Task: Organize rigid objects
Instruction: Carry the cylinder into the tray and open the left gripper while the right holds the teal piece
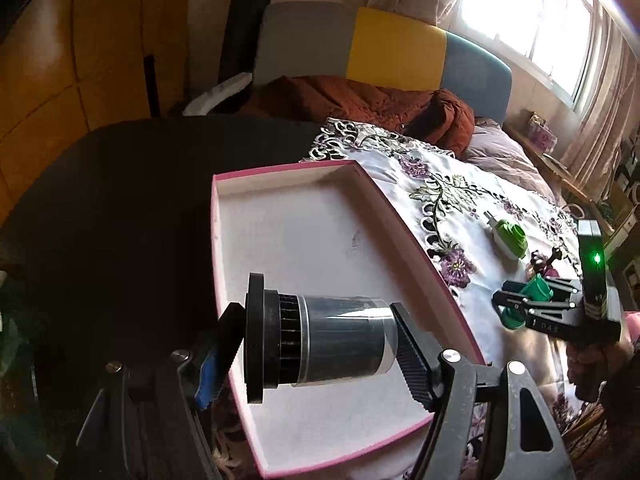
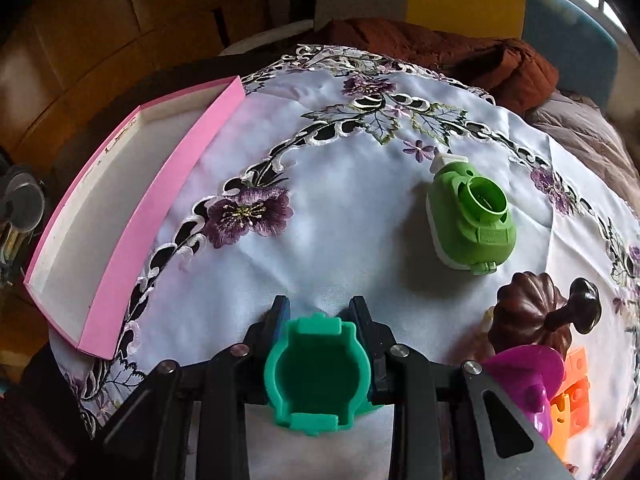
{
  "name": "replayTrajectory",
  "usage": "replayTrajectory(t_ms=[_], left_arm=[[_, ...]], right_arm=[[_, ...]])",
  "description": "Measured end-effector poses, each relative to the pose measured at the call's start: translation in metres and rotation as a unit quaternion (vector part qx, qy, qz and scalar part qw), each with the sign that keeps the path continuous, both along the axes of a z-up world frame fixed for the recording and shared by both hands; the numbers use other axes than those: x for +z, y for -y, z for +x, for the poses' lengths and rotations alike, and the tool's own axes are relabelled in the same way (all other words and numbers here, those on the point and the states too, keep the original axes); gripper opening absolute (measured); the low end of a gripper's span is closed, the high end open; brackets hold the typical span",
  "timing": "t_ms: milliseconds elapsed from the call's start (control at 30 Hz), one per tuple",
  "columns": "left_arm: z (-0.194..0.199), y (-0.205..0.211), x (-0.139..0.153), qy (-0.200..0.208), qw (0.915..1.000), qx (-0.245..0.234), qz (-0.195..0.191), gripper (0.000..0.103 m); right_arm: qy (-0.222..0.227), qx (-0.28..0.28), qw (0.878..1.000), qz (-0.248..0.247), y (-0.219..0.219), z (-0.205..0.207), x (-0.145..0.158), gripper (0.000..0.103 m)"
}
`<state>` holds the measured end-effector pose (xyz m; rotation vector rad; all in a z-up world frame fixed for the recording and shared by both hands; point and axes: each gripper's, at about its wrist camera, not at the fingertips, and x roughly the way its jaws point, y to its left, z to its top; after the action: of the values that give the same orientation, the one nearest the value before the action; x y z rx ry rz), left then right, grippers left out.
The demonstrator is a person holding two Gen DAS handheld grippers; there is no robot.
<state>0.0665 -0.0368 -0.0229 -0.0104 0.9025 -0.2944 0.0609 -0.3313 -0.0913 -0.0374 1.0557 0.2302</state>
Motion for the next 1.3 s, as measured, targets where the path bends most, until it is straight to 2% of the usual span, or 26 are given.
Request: replayTrajectory(t_ms=[267,433,667,800,967,1100,1233,1300], left_arm=[[0.056,-0.007,-0.012,-0.041,0.9985,0.006,-0.037,0.073],[0.096,-0.008,-0.014,-0.039,0.9989,0.009,-0.024,0.073],[0.145,-0.007,-0.030,-0.061,0.9978,0.022,-0.016,0.073],[0.165,-0.004,-0.048,-0.087,0.9957,0.026,0.018,0.073],[0.161,-0.010,-0.050,-0.080,0.9961,0.032,0.021,0.076],[0.153,-0.013,-0.036,-0.056,0.9980,0.021,0.018,0.084],[0.144,-0.021,-0.018,-0.037,0.9988,0.030,0.008,0.084],[0.127,-0.027,-0.004,-0.013,0.9993,0.033,0.011,0.084]], right_arm=[[0.007,0.006,1.000,-0.008,-0.002,0.000,0.000,0.031],[0.008,0.007,1.000,-0.008,-0.002,-0.001,0.000,0.031],[0.009,0.007,1.000,-0.010,-0.003,0.000,0.000,0.031],[0.009,0.007,1.000,-0.010,-0.003,0.000,0.000,0.031],[0.010,0.006,1.000,-0.009,-0.003,0.000,0.000,0.031],[0.013,0.006,1.000,-0.010,-0.003,0.000,0.001,0.031],[0.014,0.006,1.000,-0.010,-0.003,0.000,0.000,0.031],[0.014,0.006,1.000,-0.010,-0.003,0.000,0.000,0.031]])
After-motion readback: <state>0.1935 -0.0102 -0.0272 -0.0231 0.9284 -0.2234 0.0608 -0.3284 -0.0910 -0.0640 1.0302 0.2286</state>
